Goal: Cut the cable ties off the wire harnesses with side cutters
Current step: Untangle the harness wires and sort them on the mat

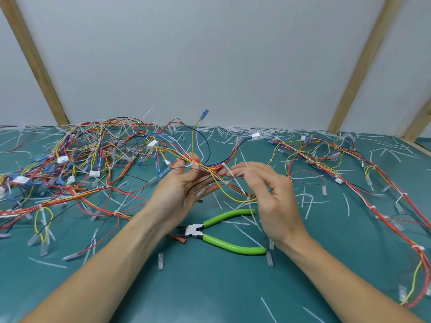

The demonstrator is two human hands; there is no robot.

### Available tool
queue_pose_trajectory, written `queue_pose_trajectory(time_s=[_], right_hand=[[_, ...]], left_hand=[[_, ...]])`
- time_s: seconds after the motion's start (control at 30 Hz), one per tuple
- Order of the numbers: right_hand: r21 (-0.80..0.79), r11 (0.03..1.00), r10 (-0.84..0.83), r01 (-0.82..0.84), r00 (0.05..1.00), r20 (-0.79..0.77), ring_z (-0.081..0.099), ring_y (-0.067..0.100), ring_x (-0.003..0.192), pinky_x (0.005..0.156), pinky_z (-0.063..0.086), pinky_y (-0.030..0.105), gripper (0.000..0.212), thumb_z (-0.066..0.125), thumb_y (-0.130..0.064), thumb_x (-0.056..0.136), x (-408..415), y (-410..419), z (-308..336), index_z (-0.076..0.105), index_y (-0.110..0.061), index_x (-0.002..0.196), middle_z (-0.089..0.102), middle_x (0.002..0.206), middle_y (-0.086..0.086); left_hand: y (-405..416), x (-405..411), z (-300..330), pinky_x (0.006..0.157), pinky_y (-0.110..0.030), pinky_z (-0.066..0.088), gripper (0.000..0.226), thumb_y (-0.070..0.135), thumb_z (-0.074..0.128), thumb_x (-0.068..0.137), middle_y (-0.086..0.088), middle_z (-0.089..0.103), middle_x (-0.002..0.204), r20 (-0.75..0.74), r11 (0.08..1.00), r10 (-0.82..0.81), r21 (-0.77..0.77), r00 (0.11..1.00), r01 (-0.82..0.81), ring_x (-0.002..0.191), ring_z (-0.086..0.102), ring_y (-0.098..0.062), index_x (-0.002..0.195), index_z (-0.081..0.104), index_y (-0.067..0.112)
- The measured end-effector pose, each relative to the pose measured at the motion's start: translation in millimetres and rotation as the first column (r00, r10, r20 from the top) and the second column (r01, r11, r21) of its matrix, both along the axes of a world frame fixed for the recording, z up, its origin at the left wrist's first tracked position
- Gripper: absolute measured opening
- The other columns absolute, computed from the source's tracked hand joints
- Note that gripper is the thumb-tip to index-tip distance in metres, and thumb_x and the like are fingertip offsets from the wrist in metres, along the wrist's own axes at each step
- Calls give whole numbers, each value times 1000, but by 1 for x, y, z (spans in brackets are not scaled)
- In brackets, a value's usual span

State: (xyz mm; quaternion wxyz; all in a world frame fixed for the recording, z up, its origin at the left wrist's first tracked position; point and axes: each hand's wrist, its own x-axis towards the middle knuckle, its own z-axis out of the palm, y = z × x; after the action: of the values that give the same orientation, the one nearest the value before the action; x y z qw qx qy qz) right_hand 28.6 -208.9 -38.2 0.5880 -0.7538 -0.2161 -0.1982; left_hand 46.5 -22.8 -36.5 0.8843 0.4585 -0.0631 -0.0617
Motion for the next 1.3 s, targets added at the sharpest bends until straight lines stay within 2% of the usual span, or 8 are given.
queue_pose_trajectory(time_s=[0.13, 0.33, 0.5, 0.9, 0.97, 1.07, 1.2, 1.3], right_hand=[[-10, 999, -43, 43, 997, -64, 67, 9, 110, 100, 50, 32, 23, 58, -13, 82, 1, 0, 0, 79, -23, 85, 75, 100, -16], [-270, 960, -100, 73, 991, -90, 61, 4, 113, 103, 45, 29, 19, 75, -16, 88, 0, 1, -5, 78, -29, 101, 70, 107, -19], [-243, 964, -102, 107, 994, 34, 63, 8, 111, 99, 46, 29, 9, 79, -25, 89, -2, 4, -3, 80, -27, 97, 71, 106, -15], [-245, 958, -127, 151, 985, 113, 62, 7, 108, 98, 48, 39, 10, 84, -13, 83, -5, 8, -3, 77, -17, 87, 71, 102, -10], [-241, 955, -143, 172, 981, 133, 62, 7, 106, 99, 48, 36, 10, 84, -12, 83, -5, 8, -3, 76, -16, 86, 70, 101, -11], [-207, 953, -194, 219, 972, 135, 64, 6, 104, 97, 46, 25, 10, 82, -11, 84, -3, 5, -3, 75, -17, 85, 70, 100, -13], [-112, 962, -248, 248, 969, 10, 66, 4, 99, 87, 44, 15, 8, 79, -15, 88, 3, 1, -4, 76, -22, 87, 71, 97, -14], [-31, 959, -284, 283, 957, -50, 67, 4, 91, 79, 43, 12, 9, 79, -16, 88, 6, -2, -4, 76, -24, 87, 72, 90, -14]], left_hand=[[1, -1, 2, 72, -30, 61, 16, 9, 38, 106, -14, 76, 97, -32, 995, -1, -98, 999, -2, 102, 73, -24, 100, 47, 20], [5, -1, 5, 77, -36, 62, 18, 9, 36, 106, -13, 75, 106, -76, 985, 7, -172, 997, -20, 104, 73, -18, 97, 49, 16], [4, -4, 5, 79, -41, 62, 33, 5, 35, 104, -7, 77, 95, -133, 983, -26, -184, 991, 1, 94, 75, -15, 93, 65, 4], [6, -3, 3, 91, -38, 54, 19, 10, 45, 96, 1, 72, 87, -172, 986, -66, -161, 983, 38, 85, 74, -12, 104, 63, 11], [4, -2, 2, 89, -37, 58, 21, 14, 47, 97, -2, 75, 95, -119, 995, -40, -100, 992, 28, 96, 74, -15, 110, 63, 9], [0, -1, -1, 90, -37, 59, 29, 25, 44, 103, -8, 75, 112, -55, 991, 24, 135, 998, -16, 105, 72, -19, 118, 62, 9], [-2, -3, -2, 73, -32, 56, 27, 31, 48, 104, -11, 77, 102, -57, 883, 191, 445, 980, -147, 92, 76, -24, 106, 67, 11], [-1, -4, 1, 60, -31, 46, 40, 39, 49, 101, -12, 78, 86, 39, 800, 283, 541, 958, -258, 75, 76, -27, 90, 73, 10]])
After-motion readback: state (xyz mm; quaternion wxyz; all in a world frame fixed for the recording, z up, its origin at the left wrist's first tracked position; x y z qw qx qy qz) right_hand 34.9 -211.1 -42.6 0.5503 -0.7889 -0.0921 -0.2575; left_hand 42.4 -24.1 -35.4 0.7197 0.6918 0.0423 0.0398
